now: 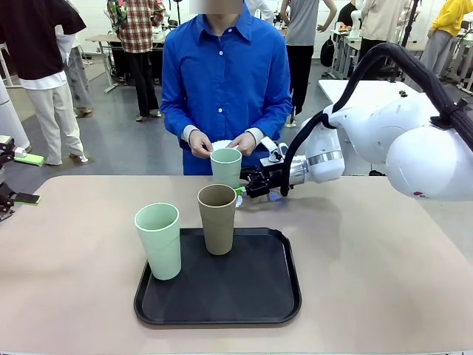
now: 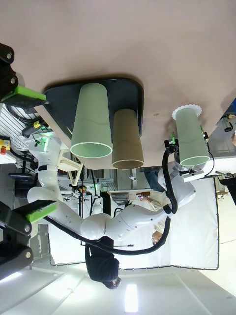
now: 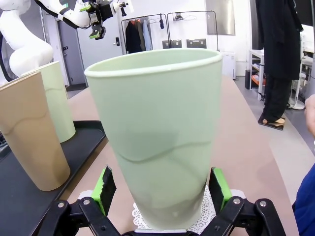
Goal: Place coasters on the table and set cups on them.
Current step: Pick up one Reusable plastic cup and place it on a coaster set by the human.
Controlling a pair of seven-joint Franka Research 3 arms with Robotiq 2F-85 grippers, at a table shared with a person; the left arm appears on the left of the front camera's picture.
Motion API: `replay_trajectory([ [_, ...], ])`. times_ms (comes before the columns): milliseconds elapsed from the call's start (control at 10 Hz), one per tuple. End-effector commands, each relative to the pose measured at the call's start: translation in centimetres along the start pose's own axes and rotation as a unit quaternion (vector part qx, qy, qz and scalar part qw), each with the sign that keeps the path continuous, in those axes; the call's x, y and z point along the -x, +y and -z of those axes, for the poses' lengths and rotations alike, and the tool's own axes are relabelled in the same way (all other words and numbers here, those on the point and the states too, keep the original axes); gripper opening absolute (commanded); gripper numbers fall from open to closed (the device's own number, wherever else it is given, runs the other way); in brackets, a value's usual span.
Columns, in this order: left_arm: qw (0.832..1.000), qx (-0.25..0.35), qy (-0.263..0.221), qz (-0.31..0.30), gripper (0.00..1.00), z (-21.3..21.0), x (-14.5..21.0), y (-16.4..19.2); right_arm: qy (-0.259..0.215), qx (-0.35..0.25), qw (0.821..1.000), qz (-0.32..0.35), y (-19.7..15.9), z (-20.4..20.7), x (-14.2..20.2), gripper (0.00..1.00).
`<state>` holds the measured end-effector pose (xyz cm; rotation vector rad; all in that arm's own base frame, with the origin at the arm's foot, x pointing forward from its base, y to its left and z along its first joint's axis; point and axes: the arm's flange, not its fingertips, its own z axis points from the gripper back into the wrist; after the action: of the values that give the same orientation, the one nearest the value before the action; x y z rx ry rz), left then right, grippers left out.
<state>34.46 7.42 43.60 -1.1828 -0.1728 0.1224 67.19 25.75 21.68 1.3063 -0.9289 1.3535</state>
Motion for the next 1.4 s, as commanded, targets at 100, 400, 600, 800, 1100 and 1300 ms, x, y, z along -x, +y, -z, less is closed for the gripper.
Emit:
replay_trajectory([
  [100, 1.000, 0.007, -0.002, 0.004, 1.00, -0.1, 0.0, 0.0, 0.009, -0.011, 1.000, 0.007, -1.1, -0.7, -0.4, 1.00],
  [400, 1.000, 0.007, -0.002, 0.004, 1.00, -0.1, 0.0, 0.0, 0.010, -0.009, 1.000, 0.007, -1.0, -1.5, -0.8, 1.00],
  [600, 1.000, 0.007, -0.002, 0.004, 1.00, -0.1, 0.0, 0.0, 0.014, -0.006, 1.000, 0.006, -0.6, -2.5, -1.3, 1.00],
  [800, 1.000, 0.007, -0.002, 0.004, 1.00, -0.1, 0.0, 0.0, 0.032, 0.008, 0.999, 0.004, 0.2, -4.0, -2.2, 1.00],
  [1100, 1.000, 0.007, -0.002, 0.004, 1.00, -0.1, 0.0, 0.0, 0.105, 0.049, 0.993, 0.012, 4.6, -7.0, -5.4, 1.00],
  [1300, 1.000, 0.007, -0.002, 0.004, 1.00, -0.1, 0.0, 0.0, 0.183, 0.093, 0.978, 0.038, 7.9, -8.8, -8.4, 1.00],
])
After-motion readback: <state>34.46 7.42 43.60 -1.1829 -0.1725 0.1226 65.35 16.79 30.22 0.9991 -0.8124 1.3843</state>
